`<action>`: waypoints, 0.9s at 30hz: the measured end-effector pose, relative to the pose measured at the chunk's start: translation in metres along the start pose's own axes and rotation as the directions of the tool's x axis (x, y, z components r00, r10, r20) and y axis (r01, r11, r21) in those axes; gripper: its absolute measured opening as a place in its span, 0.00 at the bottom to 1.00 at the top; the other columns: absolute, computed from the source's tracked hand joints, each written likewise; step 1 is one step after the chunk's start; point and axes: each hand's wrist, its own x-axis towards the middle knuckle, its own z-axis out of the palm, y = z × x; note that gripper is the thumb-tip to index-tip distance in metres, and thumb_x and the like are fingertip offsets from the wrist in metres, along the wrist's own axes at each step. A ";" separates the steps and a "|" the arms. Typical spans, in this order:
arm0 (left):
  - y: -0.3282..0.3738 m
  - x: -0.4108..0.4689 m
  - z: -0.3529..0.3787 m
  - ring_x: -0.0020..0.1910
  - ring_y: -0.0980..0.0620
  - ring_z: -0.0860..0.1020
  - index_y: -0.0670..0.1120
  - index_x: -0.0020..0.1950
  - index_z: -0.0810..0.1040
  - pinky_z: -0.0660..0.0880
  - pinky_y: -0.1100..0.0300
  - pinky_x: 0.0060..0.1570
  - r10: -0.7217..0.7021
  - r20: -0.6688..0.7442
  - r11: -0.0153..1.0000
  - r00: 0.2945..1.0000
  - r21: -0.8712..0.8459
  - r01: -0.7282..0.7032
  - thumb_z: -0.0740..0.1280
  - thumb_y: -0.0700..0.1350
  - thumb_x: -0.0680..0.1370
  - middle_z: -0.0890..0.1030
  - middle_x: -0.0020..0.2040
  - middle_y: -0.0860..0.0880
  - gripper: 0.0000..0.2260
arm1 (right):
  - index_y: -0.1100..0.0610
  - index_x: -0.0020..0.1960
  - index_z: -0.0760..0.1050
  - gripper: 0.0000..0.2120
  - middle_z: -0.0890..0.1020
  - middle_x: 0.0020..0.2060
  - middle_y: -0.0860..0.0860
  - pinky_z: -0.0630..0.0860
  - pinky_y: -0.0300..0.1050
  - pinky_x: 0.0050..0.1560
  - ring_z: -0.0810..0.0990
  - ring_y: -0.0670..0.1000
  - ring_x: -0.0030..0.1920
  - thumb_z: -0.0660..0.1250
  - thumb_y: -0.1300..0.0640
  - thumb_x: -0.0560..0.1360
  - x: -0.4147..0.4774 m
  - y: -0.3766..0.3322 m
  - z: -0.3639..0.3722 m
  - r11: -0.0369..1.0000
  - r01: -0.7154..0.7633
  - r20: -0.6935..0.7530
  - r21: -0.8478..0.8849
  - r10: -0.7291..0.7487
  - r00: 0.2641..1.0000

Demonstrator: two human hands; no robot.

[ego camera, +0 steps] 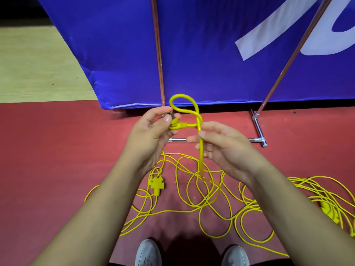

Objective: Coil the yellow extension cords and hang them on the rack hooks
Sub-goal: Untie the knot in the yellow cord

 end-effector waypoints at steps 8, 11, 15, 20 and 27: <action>0.010 0.003 -0.008 0.56 0.35 0.78 0.34 0.51 0.75 0.76 0.46 0.58 -0.273 0.054 0.893 0.961 -0.356 0.274 0.57 0.42 0.78 0.79 0.52 0.33 0.13 | 0.65 0.55 0.77 0.08 0.78 0.30 0.55 0.69 0.41 0.35 0.72 0.51 0.30 0.62 0.66 0.78 0.001 -0.001 -0.012 0.980 0.123 0.037 -0.158 -0.118 0.992; 0.011 0.004 -0.011 0.47 0.37 0.82 0.34 0.58 0.73 0.81 0.52 0.44 -0.453 0.055 0.882 0.890 -0.121 0.456 0.64 0.55 0.76 0.80 0.50 0.32 0.24 | 0.61 0.51 0.79 0.07 0.78 0.30 0.56 0.66 0.43 0.32 0.69 0.52 0.30 0.65 0.67 0.76 0.000 -0.003 -0.018 0.939 0.149 0.084 -0.311 -0.129 0.988; -0.002 -0.002 -0.008 0.33 0.49 0.81 0.30 0.59 0.75 0.78 0.62 0.32 -0.538 0.072 0.837 0.840 0.161 0.523 0.69 0.48 0.69 0.82 0.41 0.39 0.25 | 0.59 0.49 0.82 0.07 0.81 0.30 0.54 0.64 0.37 0.29 0.68 0.47 0.29 0.68 0.67 0.75 -0.002 -0.001 -0.024 0.833 0.187 0.151 -0.521 -0.126 0.981; -0.004 0.002 -0.009 0.36 0.49 0.79 0.38 0.49 0.76 0.78 0.59 0.42 -0.326 0.057 0.927 0.944 0.216 0.307 0.69 0.32 0.71 0.79 0.42 0.39 0.08 | 0.59 0.46 0.82 0.04 0.72 0.24 0.43 0.60 0.36 0.26 0.63 0.44 0.26 0.69 0.59 0.77 -0.001 0.001 -0.022 0.730 0.200 0.209 -0.653 -0.080 0.975; 0.004 0.003 -0.016 0.32 0.51 0.76 0.42 0.55 0.74 0.72 0.62 0.32 -0.029 0.127 0.820 0.991 0.570 -0.049 0.62 0.26 0.73 0.78 0.43 0.43 0.15 | 0.63 0.42 0.80 0.10 0.68 0.23 0.48 0.58 0.38 0.26 0.61 0.47 0.25 0.67 0.57 0.77 0.005 0.005 -0.032 0.790 0.006 -0.011 -0.613 -0.016 1.000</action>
